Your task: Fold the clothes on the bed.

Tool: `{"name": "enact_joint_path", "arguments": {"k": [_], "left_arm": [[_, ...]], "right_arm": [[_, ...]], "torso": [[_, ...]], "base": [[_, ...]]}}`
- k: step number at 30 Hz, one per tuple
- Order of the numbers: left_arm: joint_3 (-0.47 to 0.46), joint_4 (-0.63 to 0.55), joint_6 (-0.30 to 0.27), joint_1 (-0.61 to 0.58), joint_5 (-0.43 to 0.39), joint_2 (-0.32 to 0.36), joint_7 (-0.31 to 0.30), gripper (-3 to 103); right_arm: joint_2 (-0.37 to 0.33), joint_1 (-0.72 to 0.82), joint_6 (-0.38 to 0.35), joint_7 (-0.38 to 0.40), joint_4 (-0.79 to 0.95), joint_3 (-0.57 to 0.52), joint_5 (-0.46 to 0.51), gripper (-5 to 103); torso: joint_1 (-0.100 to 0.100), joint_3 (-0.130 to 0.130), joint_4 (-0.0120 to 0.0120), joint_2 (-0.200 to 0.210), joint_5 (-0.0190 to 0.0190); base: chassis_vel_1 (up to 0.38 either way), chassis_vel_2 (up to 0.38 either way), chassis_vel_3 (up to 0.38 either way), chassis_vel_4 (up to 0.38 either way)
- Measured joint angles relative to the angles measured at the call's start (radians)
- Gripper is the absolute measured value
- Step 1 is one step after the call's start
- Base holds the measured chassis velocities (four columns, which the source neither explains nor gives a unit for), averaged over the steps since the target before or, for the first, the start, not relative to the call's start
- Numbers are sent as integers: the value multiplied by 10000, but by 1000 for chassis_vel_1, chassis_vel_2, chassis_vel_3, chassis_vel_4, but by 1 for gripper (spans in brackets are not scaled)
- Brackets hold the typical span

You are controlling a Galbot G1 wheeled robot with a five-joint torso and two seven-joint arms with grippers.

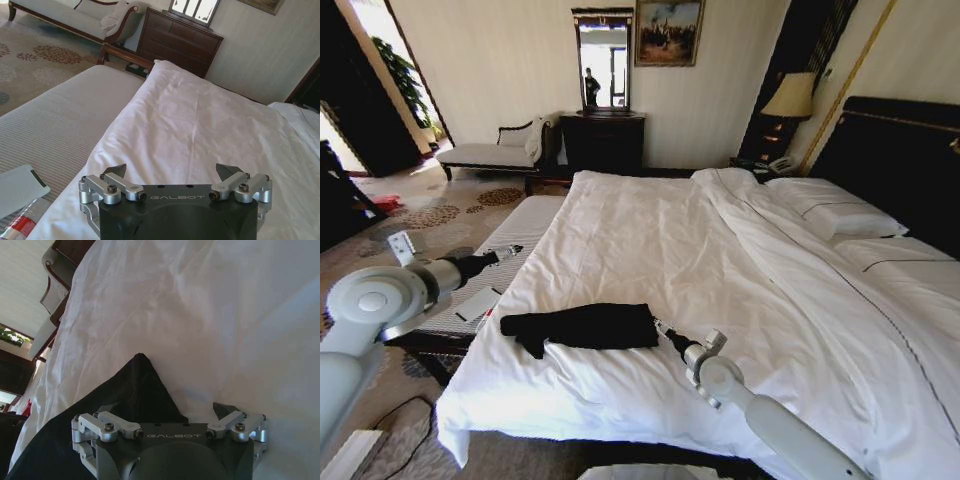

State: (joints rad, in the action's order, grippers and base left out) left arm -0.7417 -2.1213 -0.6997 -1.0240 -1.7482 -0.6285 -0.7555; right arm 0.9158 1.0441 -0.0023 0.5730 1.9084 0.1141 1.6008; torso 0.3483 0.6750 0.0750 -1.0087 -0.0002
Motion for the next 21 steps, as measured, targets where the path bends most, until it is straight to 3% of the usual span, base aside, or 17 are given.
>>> {"name": "enact_joint_path", "arguments": {"k": [4,5,7,14,16,20,21], "left_arm": [[78,31,18,-23,193,-92,11,100],[99,49,20,-24,241,-112,17,100],[118,78,24,-26,308,-124,32,100],[151,341,74,-8,586,-88,221,100],[159,406,88,28,621,-54,272,100],[162,666,157,209,675,-6,477,100],[162,666,157,209,675,-6,477,100]], "right_arm": [[119,-63,-6,-46,-105,64,62,101],[153,-99,11,-127,-155,100,65,96],[184,-135,54,-206,-197,137,64,96],[344,-380,224,-335,-295,452,47,64],[344,-397,250,-335,-295,504,34,64],[366,-300,382,-334,-224,610,-53,42],[366,-300,382,-334,-224,610,-53,42]], "torso": [[0,0,3,0,1],[0,0,4,0,1],[1,1,5,0,2],[0,1,1,0,1],[0,1,2,0,1],[1,1,4,0,2],[1,1,4,0,2]], "base": [[0,0,0,0],[0,0,0,0],[0,0,0,0],[0,0,0,0],[0,0,0,0],[0,0,0,0],[0,0,0,0]]}}
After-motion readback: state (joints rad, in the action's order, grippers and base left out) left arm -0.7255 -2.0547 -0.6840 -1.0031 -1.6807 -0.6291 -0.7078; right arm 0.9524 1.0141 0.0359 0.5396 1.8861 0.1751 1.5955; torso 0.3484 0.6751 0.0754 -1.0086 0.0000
